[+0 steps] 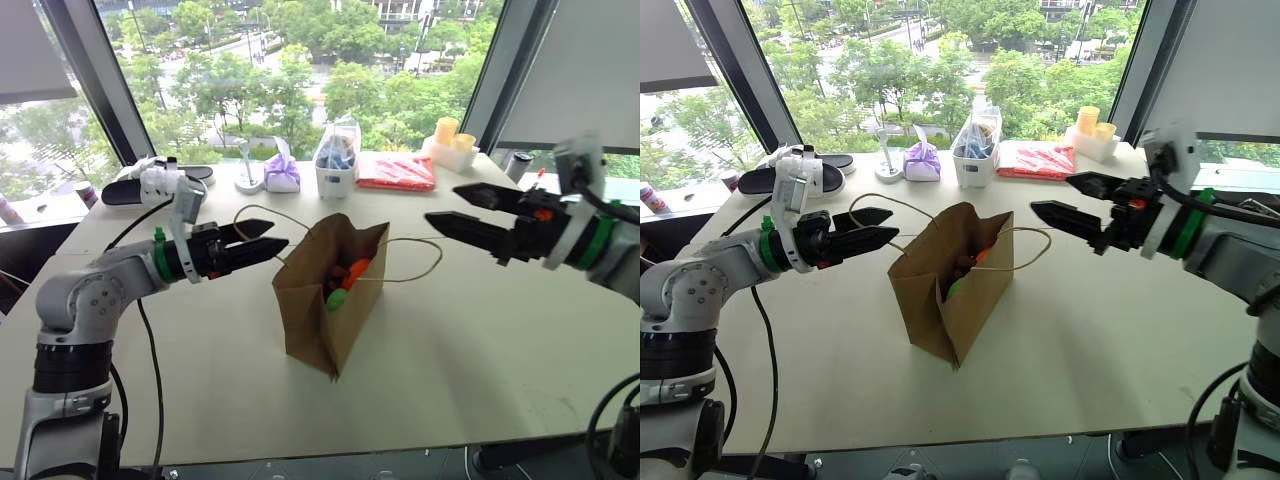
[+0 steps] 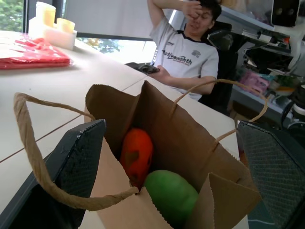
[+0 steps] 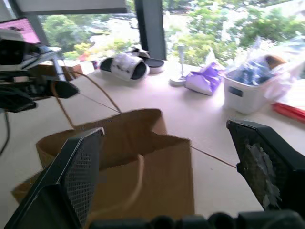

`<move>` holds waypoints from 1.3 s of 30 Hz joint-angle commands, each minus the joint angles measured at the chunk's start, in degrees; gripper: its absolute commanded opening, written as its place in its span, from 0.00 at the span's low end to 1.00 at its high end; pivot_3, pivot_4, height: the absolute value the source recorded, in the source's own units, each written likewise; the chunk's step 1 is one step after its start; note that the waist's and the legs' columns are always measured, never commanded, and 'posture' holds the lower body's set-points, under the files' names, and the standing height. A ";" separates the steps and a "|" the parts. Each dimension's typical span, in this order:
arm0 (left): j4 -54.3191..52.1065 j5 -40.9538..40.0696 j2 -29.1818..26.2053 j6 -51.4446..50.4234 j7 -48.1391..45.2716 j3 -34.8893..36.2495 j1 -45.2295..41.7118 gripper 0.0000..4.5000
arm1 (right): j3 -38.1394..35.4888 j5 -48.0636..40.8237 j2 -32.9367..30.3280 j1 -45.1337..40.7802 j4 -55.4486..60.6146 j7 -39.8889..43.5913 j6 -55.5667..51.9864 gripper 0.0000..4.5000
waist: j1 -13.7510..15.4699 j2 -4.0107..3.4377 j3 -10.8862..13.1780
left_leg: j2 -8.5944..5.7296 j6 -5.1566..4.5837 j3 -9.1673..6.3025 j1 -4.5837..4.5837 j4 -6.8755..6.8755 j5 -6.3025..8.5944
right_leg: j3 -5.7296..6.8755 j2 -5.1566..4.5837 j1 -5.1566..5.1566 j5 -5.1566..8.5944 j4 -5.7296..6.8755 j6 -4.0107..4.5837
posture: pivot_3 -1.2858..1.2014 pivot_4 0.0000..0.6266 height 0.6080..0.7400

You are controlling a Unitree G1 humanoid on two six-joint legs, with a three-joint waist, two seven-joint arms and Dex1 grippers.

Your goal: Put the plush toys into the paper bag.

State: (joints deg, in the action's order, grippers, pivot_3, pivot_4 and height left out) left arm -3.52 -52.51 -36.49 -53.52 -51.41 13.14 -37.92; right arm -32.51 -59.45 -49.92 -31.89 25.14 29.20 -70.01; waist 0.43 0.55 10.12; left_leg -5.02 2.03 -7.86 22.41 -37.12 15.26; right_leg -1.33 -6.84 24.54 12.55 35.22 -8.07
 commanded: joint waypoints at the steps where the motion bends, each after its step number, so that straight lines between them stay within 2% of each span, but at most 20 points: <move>1: 0.18 0.84 1.54 0.91 0.86 -1.21 -0.86 1.00 | -1.74 -3.62 0.16 0.87 3.51 -2.49 0.61 0.99 | 0.03 -0.01 0.00 | 0.00 0.00 0.01 -0.01 0.00 0.00 | 0.00 0.00 0.00 0.00 0.01 0.00 | 0.52 0.24 1.00; 6: 4.03 3.81 4.23 2.80 0.80 -3.51 0.08 1.00 | -0.25 -5.97 -0.23 1.22 3.86 -4.71 1.73 0.99 | -0.02 -0.01 -0.01 | 0.01 0.00 0.04 -0.03 0.00 0.00 | -0.02 0.01 0.00 0.00 0.01 0.00 | 0.52 0.24 1.00; 12: 8.36 1.40 6.17 0.38 2.31 0.13 1.29 1.00 | 0.99 -7.72 -0.74 1.62 4.17 -6.22 2.77 0.99 | -0.04 -0.01 0.00 | 0.01 0.00 0.04 -0.03 0.00 0.00 | -0.02 0.01 0.01 0.00 0.01 0.00 | 0.52 0.24 1.00; 17: 2.70 -1.64 1.89 -3.27 -0.68 1.74 6.18 1.00 | 0.92 -9.82 -2.60 4.44 5.59 -6.23 2.23 0.99 | -0.20 -0.01 0.00 | 0.03 -0.03 0.03 -0.02 0.02 0.02 | -0.02 0.01 0.02 0.00 0.01 0.00 | 0.52 0.24 1.00; 21: -6.21 -4.17 -2.98 -5.40 -3.31 1.54 11.97 1.00 | -1.96 -11.68 -3.14 11.61 6.53 -6.20 2.28 0.99 | -0.06 0.00 0.02 | 0.08 -0.07 0.02 0.00 0.06 0.04 | -0.02 0.01 0.02 0.01 -0.06 0.01 | 0.52 0.24 1.00; 25: -11.68 -4.32 -4.15 -4.55 -3.98 -0.12 15.87 1.00 | -1.26 -13.24 -1.13 17.33 9.03 -6.91 4.13 0.99 | 0.30 -0.01 0.01 | 0.06 -0.07 0.07 -0.01 -0.01 0.04 | -0.05 -0.03 -0.05 0.01 -0.06 0.02 | 0.52 0.24 1.00; 28: -14.00 -2.63 -3.66 -2.79 -3.54 -2.20 17.18 1.00 | 2.06 -12.13 1.23 20.87 11.28 -6.82 6.24 0.80 | 0.27 -0.01 0.01 | 0.07 -0.08 0.09 -0.04 -0.01 0.04 | -0.06 -0.02 -0.07 0.02 -0.08 0.03 | 0.52 0.24 1.00; 35: -17.13 0.81 -1.44 0.89 -0.65 -6.16 18.17 1.00 | 10.94 -9.29 6.75 23.61 13.03 -8.04 10.72 0.01 | 0.26 -0.02 0.00 | 0.08 -0.07 0.09 -0.05 0.00 0.04 | -0.05 -0.02 -0.06 0.02 -0.08 0.02 | 0.52 0.24 1.00; 39: -19.16 2.21 -0.91 2.03 0.42 -7.81 19.42 1.00 | 10.67 -10.67 7.79 21.34 11.99 -10.54 12.73 0.01 | 0.23 -0.03 0.00 | 0.07 -0.07 0.09 -0.05 0.00 0.04 | -0.07 -0.02 -0.06 0.02 -0.08 0.02 | 0.52 0.24 1.00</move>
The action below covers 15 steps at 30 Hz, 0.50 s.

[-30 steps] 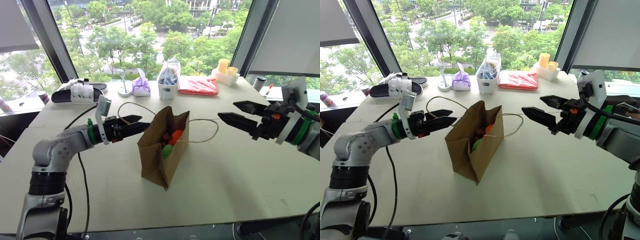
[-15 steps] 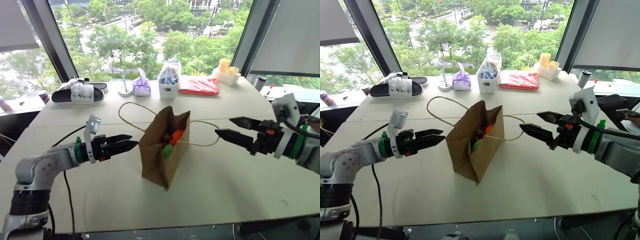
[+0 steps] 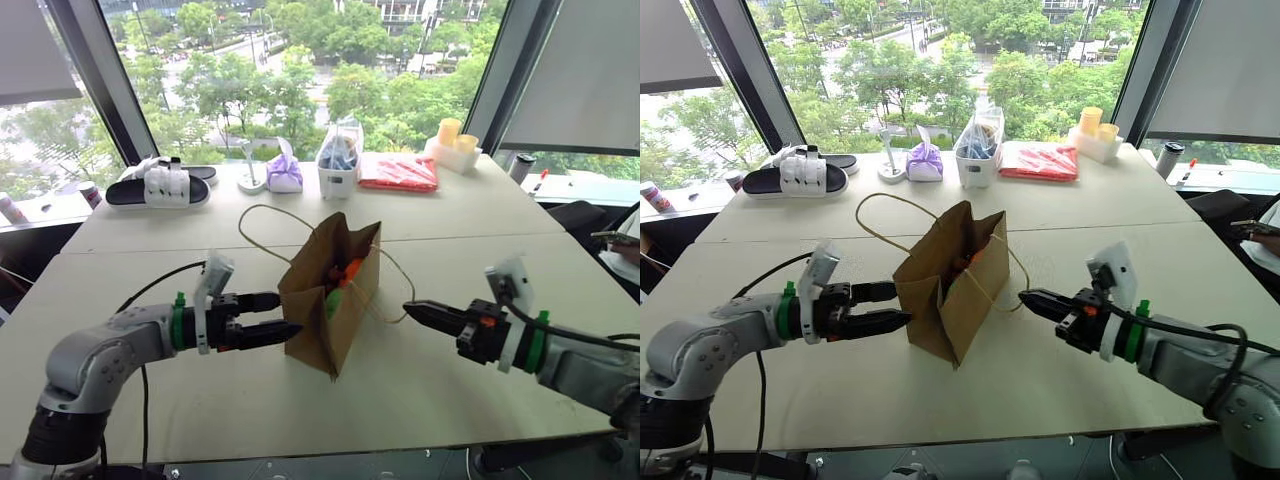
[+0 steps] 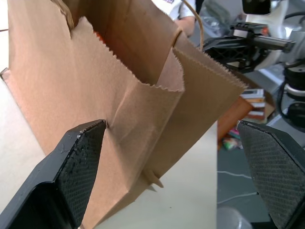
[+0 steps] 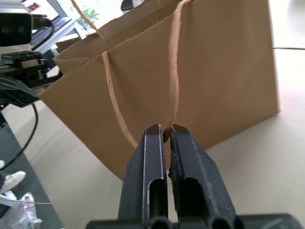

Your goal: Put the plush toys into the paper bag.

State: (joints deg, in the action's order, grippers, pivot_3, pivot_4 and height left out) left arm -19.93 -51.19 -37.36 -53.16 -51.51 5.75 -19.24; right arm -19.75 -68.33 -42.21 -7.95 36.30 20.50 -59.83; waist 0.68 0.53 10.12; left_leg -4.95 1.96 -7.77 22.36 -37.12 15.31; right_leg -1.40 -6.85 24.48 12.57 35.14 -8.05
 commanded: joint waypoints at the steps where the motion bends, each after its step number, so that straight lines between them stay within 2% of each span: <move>1: -2.94 1.04 -0.07 1.91 0.59 -0.61 0.97 1.00 | -2.64 -2.83 0.10 -3.11 0.44 -2.52 2.81 0.01 | -0.05 0.00 0.00 | 0.00 0.00 0.00 0.00 0.00 0.00 | -0.01 0.00 0.01 0.00 0.00 0.00 | 0.52 0.24 1.00; 6: -3.00 1.83 -0.52 2.63 0.60 -1.17 1.78 1.00 | -10.91 -17.10 -5.72 -6.09 -1.97 -5.39 3.33 0.01 | 0.15 -0.01 0.01 | 0.00 0.00 -0.01 0.01 0.00 0.00 | 0.00 0.00 0.00 0.03 -0.01 0.05 | 0.52 0.24 1.00; 10: -2.18 2.97 -0.49 3.48 -0.03 -2.15 1.71 1.00 | -12.34 -21.11 -9.51 -5.12 -2.69 -5.47 3.82 0.01 | 0.04 0.01 0.01 | 0.00 -0.05 0.00 0.03 0.01 0.03 | 0.02 0.00 -0.02 0.04 -0.06 0.08 | 0.52 0.24 1.00; 13: -1.56 3.77 -0.32 4.34 -0.38 -3.03 1.48 1.00 | -11.64 -20.31 -11.02 -3.92 -2.69 -5.32 4.11 0.20 | 0.02 0.00 0.01 | 0.01 -0.06 0.02 0.02 0.02 0.03 | 0.02 0.00 -0.02 0.08 -0.06 0.14 | 0.52 0.24 1.00; 15: -1.11 4.08 -0.21 4.67 -0.62 -3.28 1.26 1.00 | -11.10 -17.74 -12.12 -3.62 -2.53 -6.39 4.54 0.40 | 0.00 0.00 0.01 | 0.01 -0.06 0.03 0.02 0.01 0.03 | 0.02 0.00 -0.02 0.08 -0.05 0.14 | 0.52 0.24 1.00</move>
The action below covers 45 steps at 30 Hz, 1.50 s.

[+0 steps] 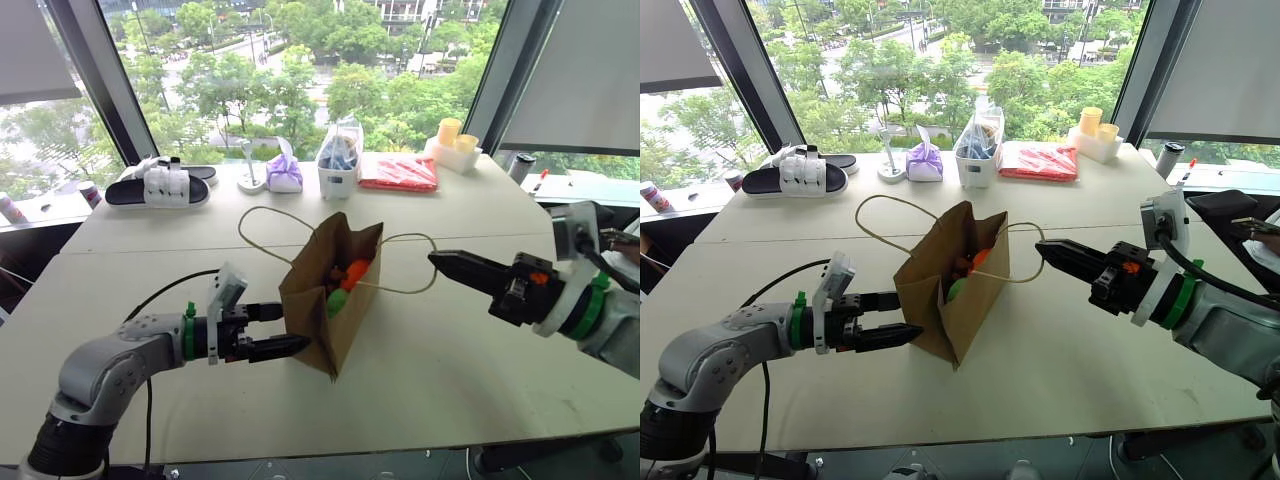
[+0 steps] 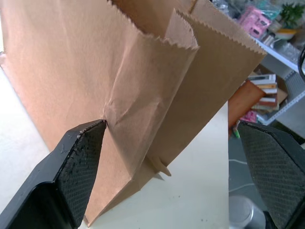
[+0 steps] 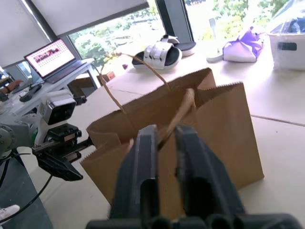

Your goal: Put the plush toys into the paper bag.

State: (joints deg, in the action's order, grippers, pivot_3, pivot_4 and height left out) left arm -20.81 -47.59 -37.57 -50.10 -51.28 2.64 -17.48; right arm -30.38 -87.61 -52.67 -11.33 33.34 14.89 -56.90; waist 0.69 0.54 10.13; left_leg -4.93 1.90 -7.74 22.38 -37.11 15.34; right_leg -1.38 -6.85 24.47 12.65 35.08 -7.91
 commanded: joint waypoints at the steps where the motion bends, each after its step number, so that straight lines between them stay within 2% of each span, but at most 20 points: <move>1: -0.08 0.63 0.06 1.74 -0.89 -0.31 -0.58 1.00 | -0.55 2.06 -2.26 0.05 0.29 -0.82 1.54 0.53 | 0.01 0.00 0.00 | 0.00 0.00 0.01 0.00 0.00 0.00 | 0.00 0.00 0.00 0.00 0.00 0.00 | 0.52 0.24 1.00; 3: 0.07 0.86 0.20 1.92 -0.95 -0.51 -0.65 1.00 | -2.03 1.49 -3.40 0.99 -0.01 0.46 1.32 0.74 | 0.03 -0.01 0.00 | 0.00 0.00 0.01 0.00 -0.01 0.00 | 0.00 0.00 0.00 0.00 0.00 0.00 | 0.52 0.24 1.00; 9: -0.09 0.94 0.16 2.02 -1.01 -0.80 -0.42 1.00 | -10.41 1.67 -6.23 6.53 -2.58 4.04 0.61 0.74 | 0.13 0.00 0.00 | -0.01 0.00 0.01 0.02 -0.02 0.00 | -0.01 -0.01 -0.01 0.00 -0.01 -0.01 | 0.52 0.24 1.00; 13: -0.09 1.05 0.05 1.94 -1.26 -1.17 -0.47 1.00 | -15.07 1.81 -5.15 12.04 -3.85 6.96 0.34 0.74 | 0.08 0.00 0.00 | 0.00 -0.02 0.04 0.00 -0.02 0.01 | -0.01 0.00 -0.02 0.00 -0.01 -0.02 | 0.52 0.24 1.00; 17: 0.21 1.16 0.12 1.83 -1.40 -1.50 -1.18 1.00 | -11.97 5.54 -3.05 15.74 -2.11 8.10 1.64 0.74 | 0.03 0.00 0.00 | 0.02 -0.02 0.06 -0.02 -0.02 0.01 | -0.01 0.00 -0.02 0.00 0.00 -0.01 | 0.52 0.24 1.00; 20: 0.23 1.26 0.11 1.74 -1.31 -1.67 -1.66 1.00 | -2.48 11.83 -0.61 14.31 0.85 6.97 3.87 0.74 | -0.11 0.00 0.00 | 0.05 -0.02 0.09 -0.05 -0.03 0.01 | -0.02 0.01 -0.03 0.00 0.01 -0.01 | 0.52 0.24 1.00; 23: 0.09 1.70 0.59 1.57 -0.46 -2.12 -2.32 1.00 | 13.64 20.09 4.91 6.83 2.82 6.35 5.72 0.55 | -0.45 0.00 0.00 | 0.23 -0.01 0.14 -0.07 -0.03 0.01 | -0.02 0.04 -0.02 0.00 0.01 -0.02 | 0.52 0.24 1.00; 24: -0.01 2.17 0.68 1.81 -0.23 -2.36 -2.42 1.00 | 17.35 22.11 6.81 4.78 2.44 6.14 6.01 0.44 | -0.45 -0.02 0.00 | 0.27 -0.01 0.16 -0.09 -0.03 0.00 | -0.02 0.07 -0.02 0.00 0.00 -0.02 | 0.52 0.24 1.00; 27: -0.04 3.16 1.34 2.13 0.72 -2.92 -2.71 1.00 | 23.15 28.44 9.79 1.77 -0.60 7.10 7.58 0.09 | 0.03 -0.04 0.00 | 0.28 0.00 0.12 -0.05 -0.01 0.00 | -0.01 0.08 0.01 -0.06 0.01 -0.13 | 0.52 0.24 1.00; 28: -0.26 3.42 1.62 2.23 1.05 -3.25 -2.77 1.00 | 24.89 30.46 10.66 0.55 -1.98 7.76 8.29 0.01 | 0.15 -0.03 0.01 | 0.23 0.00 0.08 -0.02 -0.03 0.00 | -0.01 0.07 0.01 -0.07 0.01 -0.14 | 0.52 0.24 1.00; 35: -0.98 5.73 4.46 2.82 3.80 -5.59 -3.70 1.00 | 32.05 38.73 15.38 -5.88 -7.41 11.28 10.27 0.01 | -0.06 -0.02 0.00 | 0.01 0.00 0.02 -0.02 -0.02 0.00 | -0.01 0.04 0.03 -0.07 0.02 -0.14 | 0.52 0.24 1.00; 45: -1.34 5.88 7.57 2.42 6.70 -5.73 -4.49 1.00 | 34.73 43.01 19.15 -7.84 -7.22 13.07 9.42 0.01 | -0.08 -0.02 0.00 | -0.01 0.00 -0.01 -0.03 -0.03 0.00 | -0.01 0.04 0.03 -0.08 0.04 -0.15 | 0.52 0.24 1.00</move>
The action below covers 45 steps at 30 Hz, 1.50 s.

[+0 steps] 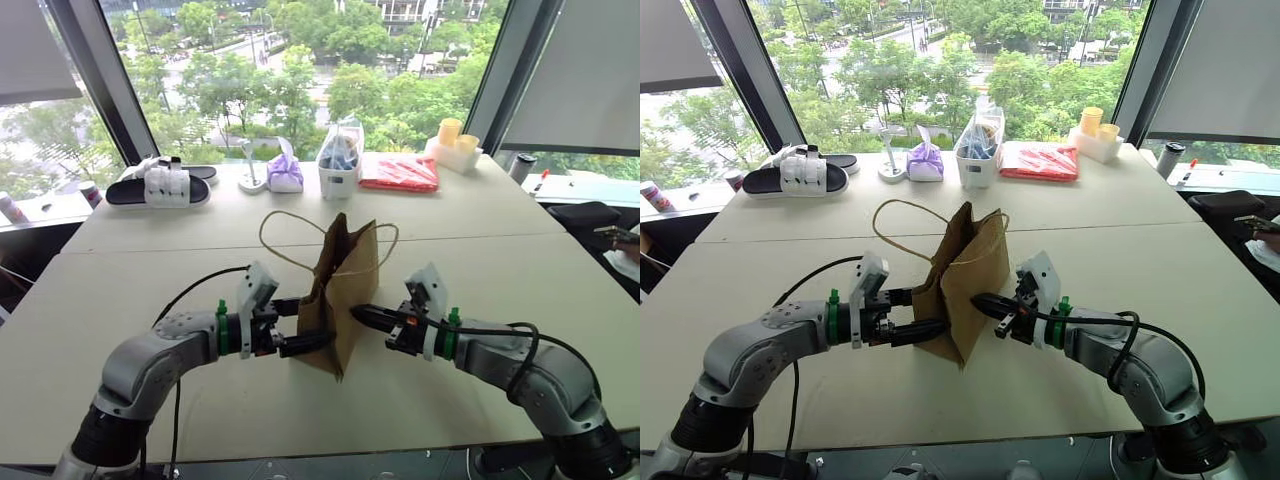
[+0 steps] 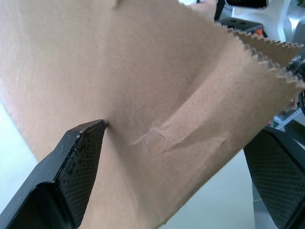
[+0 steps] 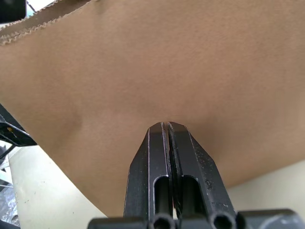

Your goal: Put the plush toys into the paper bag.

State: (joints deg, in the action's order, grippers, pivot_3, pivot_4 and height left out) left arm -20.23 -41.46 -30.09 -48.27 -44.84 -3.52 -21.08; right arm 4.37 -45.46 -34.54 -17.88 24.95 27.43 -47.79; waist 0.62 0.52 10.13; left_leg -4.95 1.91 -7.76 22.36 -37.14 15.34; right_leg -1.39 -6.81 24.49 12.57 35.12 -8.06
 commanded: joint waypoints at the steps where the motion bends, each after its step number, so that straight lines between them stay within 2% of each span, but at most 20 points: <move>1: -2.27 -0.76 -0.16 0.21 -0.07 0.63 -0.69 1.00 | 0.09 1.09 1.30 -1.46 1.25 0.58 0.17 0.01 | -0.01 0.00 0.00 | 0.00 0.00 0.00 0.00 0.00 0.00 | 0.00 0.00 0.00 0.00 0.00 0.00 | 0.52 0.24 1.00; 9: -3.52 -3.51 -3.48 -1.21 -2.98 1.77 0.21 1.00 | -0.58 1.49 2.38 -1.85 2.70 0.91 -1.16 0.01 | -0.08 0.00 0.00 | 0.00 0.00 -0.01 0.00 0.01 0.00 | 0.01 0.01 0.01 0.00 0.01 0.00 | 0.52 0.24 1.00; 24: -2.89 1.56 5.65 -1.51 12.47 1.17 -0.98 1.00 | -0.92 1.81 2.86 -1.43 3.83 0.69 -2.32 0.01 | -0.03 0.00 0.00 | -0.02 0.00 -0.02 -0.01 0.00 0.00 | 0.01 0.01 0.00 0.00 0.02 0.00 | 0.52 0.24 1.00; 26: -3.97 1.34 6.53 -2.08 14.44 1.43 -0.52 0.89 | -0.77 1.82 2.97 -1.27 4.26 0.49 -2.55 0.00 | -0.01 0.00 0.00 | -0.02 0.01 -0.02 -0.01 0.00 0.00 | 0.00 0.01 0.00 0.00 0.02 -0.01 | 0.52 0.24 1.00; 28: -5.33 0.55 7.18 -3.11 16.06 1.63 0.07 0.71 | -0.81 1.75 3.10 -1.12 4.54 0.35 -2.85 0.00 | -0.02 0.00 0.00 | -0.02 0.01 -0.02 -0.01 0.00 0.00 | 0.00 0.00 0.00 0.00 0.02 -0.01 | 0.52 0.24 1.00; 29: -5.91 0.50 7.35 -3.40 16.71 1.71 0.36 0.56 | -0.83 1.79 3.13 -1.02 4.72 0.33 -2.95 0.00 | -0.01 0.00 0.00 | -0.02 0.01 -0.03 -0.01 0.00 0.00 | 0.00 0.00 0.00 0.00 0.02 -0.01 | 0.52 0.24 1.00; 34: -8.69 -0.69 7.63 -5.87 19.74 3.15 1.03 0.01 | -1.28 1.68 2.84 -0.43 5.48 0.11 -3.38 0.00 | 0.01 0.00 0.00 | -0.02 0.01 -0.02 -0.01 -0.01 -0.01 | 0.00 0.00 0.00 0.00 0.03 -0.01 | 0.52 0.24 1.00; 38: -7.65 -0.33 5.74 -5.72 18.07 3.31 -0.94 0.01 | -5.44 -0.29 1.06 1.30 7.34 -0.62 -5.04 0.00 | 0.13 0.00 0.00 | -0.03 0.01 -0.02 -0.01 -0.01 -0.01 | 0.00 0.01 0.00 0.00 0.03 0.00 | 0.52 0.24 1.00; 42: 3.62 4.16 0.09 2.34 4.85 0.39 -6.95 0.01 | -14.26 -4.36 -3.37 6.34 11.91 -0.76 -7.73 0.00 | 0.26 0.00 0.00 | -0.09 0.02 -0.03 0.03 -0.03 -0.01 | 0.03 0.00 -0.02 0.00 0.02 0.00 | 0.52 0.24 1.00; 45: 21.75 8.14 -1.88 13.19 -12.04 -2.56 -15.83 0.01 | -22.22 -7.76 -7.41 10.84 15.29 -0.66 -9.48 0.00 | 0.29 -0.01 0.00 | -0.08 0.01 0.03 0.00 -0.03 -0.01 | 0.03 0.00 -0.04 0.00 0.01 0.01 | 0.52 0.24 1.00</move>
State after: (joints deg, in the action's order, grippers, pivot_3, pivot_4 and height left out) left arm -5.00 -35.19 -31.55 -41.43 -48.27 -5.34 -33.50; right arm -13.29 -50.64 -40.73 -7.63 36.72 26.70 -56.84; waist 0.90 0.51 10.13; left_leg -5.02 1.91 -7.73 22.36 -37.16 15.33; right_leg -1.35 -6.80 24.45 12.57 35.11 -8.05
